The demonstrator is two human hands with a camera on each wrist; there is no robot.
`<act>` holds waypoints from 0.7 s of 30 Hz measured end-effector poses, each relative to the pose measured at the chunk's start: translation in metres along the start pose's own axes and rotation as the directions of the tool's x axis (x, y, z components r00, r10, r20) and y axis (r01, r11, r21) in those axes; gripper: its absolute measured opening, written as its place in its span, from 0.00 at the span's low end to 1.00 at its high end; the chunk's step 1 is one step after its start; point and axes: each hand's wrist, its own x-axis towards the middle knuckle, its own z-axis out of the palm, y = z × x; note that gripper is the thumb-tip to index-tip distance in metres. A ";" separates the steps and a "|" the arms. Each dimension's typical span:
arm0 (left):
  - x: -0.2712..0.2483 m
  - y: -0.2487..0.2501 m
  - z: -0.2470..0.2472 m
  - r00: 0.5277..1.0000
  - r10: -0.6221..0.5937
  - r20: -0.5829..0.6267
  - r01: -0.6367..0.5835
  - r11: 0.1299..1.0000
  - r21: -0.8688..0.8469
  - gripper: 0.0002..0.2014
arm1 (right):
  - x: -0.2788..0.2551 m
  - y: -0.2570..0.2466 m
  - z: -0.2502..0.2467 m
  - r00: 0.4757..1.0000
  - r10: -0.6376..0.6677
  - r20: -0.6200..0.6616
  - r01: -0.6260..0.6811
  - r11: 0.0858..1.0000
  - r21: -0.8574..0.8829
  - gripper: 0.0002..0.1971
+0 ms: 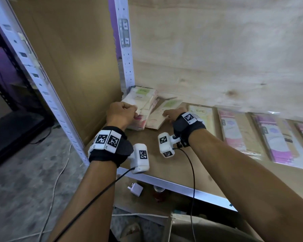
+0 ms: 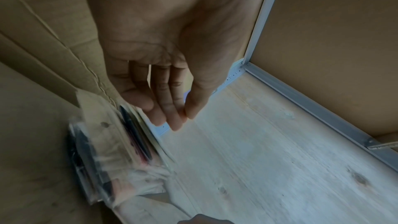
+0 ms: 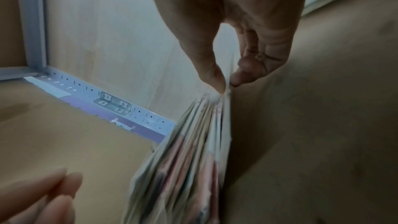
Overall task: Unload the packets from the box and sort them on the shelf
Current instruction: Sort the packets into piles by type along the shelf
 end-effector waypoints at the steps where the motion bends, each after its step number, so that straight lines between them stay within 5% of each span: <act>1: -0.001 0.001 0.000 1.000 0.002 0.002 -0.002 1.000 0.000 0.09 | -0.005 -0.002 0.000 0.999 0.005 0.033 -0.004 0.999 -0.044 0.14; 5: -0.006 0.006 0.003 1.000 0.010 0.021 -0.010 1.000 -0.022 0.07 | -0.012 -0.001 -0.005 1.000 0.001 -0.025 -0.001 1.000 -0.019 0.11; 13: -0.027 0.025 0.031 0.989 0.047 0.142 -0.021 0.984 -0.177 0.03 | -0.065 -0.005 -0.057 0.954 -0.233 -0.190 0.259 0.958 0.126 0.04; 18: -0.047 0.042 0.058 0.918 0.042 0.395 0.107 0.931 -0.348 0.31 | -0.116 -0.007 -0.103 0.884 -0.433 -0.177 0.450 0.891 0.067 0.07; 21: -0.061 0.054 0.068 0.842 0.112 0.527 0.158 0.884 -0.441 0.31 | -0.145 -0.005 -0.129 0.813 -0.556 -0.176 0.552 0.831 -0.076 0.06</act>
